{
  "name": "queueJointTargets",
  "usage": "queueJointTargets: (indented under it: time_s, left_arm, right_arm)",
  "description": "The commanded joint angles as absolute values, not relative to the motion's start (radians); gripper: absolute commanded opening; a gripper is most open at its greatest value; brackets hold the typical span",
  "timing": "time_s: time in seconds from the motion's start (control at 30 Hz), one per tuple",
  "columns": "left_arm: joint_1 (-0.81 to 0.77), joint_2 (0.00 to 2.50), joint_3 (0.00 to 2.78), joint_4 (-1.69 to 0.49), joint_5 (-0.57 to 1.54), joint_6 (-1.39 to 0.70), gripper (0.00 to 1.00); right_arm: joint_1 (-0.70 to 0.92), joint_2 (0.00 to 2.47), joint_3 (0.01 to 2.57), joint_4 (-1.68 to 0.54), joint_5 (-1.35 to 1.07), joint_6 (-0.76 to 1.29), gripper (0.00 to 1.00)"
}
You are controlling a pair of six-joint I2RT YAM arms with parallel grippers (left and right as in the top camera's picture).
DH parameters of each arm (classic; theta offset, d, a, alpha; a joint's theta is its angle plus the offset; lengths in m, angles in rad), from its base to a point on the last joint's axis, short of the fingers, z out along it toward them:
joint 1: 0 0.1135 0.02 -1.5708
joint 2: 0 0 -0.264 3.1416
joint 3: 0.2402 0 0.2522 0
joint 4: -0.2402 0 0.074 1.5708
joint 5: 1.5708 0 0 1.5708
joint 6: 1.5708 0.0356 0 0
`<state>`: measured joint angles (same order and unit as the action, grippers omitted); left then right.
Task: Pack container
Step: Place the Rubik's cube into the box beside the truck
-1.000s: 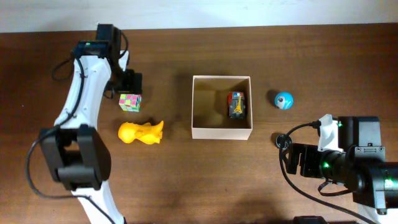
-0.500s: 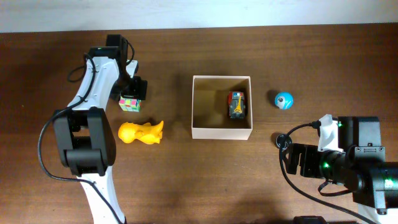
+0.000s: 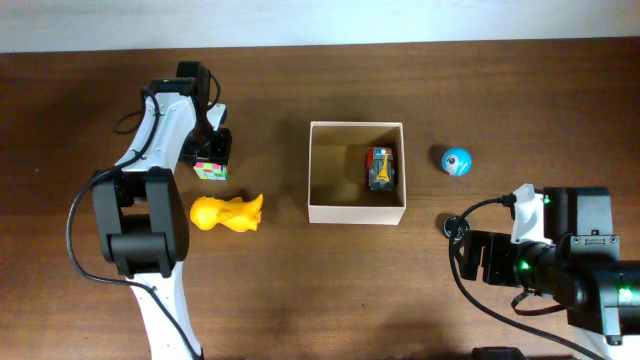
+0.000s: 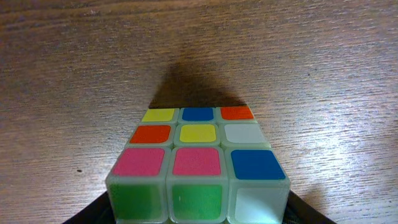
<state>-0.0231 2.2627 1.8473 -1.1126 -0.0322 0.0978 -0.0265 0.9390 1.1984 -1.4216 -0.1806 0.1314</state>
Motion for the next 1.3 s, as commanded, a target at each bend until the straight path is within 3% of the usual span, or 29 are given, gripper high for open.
queueJointTargets:
  time_s: [0.0, 0.33, 0.63, 0.93, 1.27]
  left_arm:
    - [-0.02, 2.234, 1.847, -1.129, -0.021, 0.105, 0.52]
    - [-0.066, 2.003, 1.88, -1.253, 0.105, 0.076, 0.5]
    - [-0.319, 1.785, 1.88, -1.279, 0.168, -0.138, 0.5]
    - [-0.596, 1.893, 1.831, -1.08, 0.003, -0.443, 0.5]
    - [-0.641, 2.131, 1.831, -0.919, -0.155, -0.513, 0.49]
  right_arm:
    - [-0.032, 0.935, 1.2, -1.422, -0.171, 0.127, 0.99]
    - [-0.032, 0.935, 1.2, -1.422, -0.171, 0.127, 0.99]
    - [-0.032, 0.935, 1.2, -1.422, -0.171, 0.127, 0.99]
    - [-0.032, 0.936, 1.2, -1.422, -0.171, 0.127, 0.99]
    - [-0.032, 0.936, 1.201, -1.423, -0.171, 0.127, 0.99]
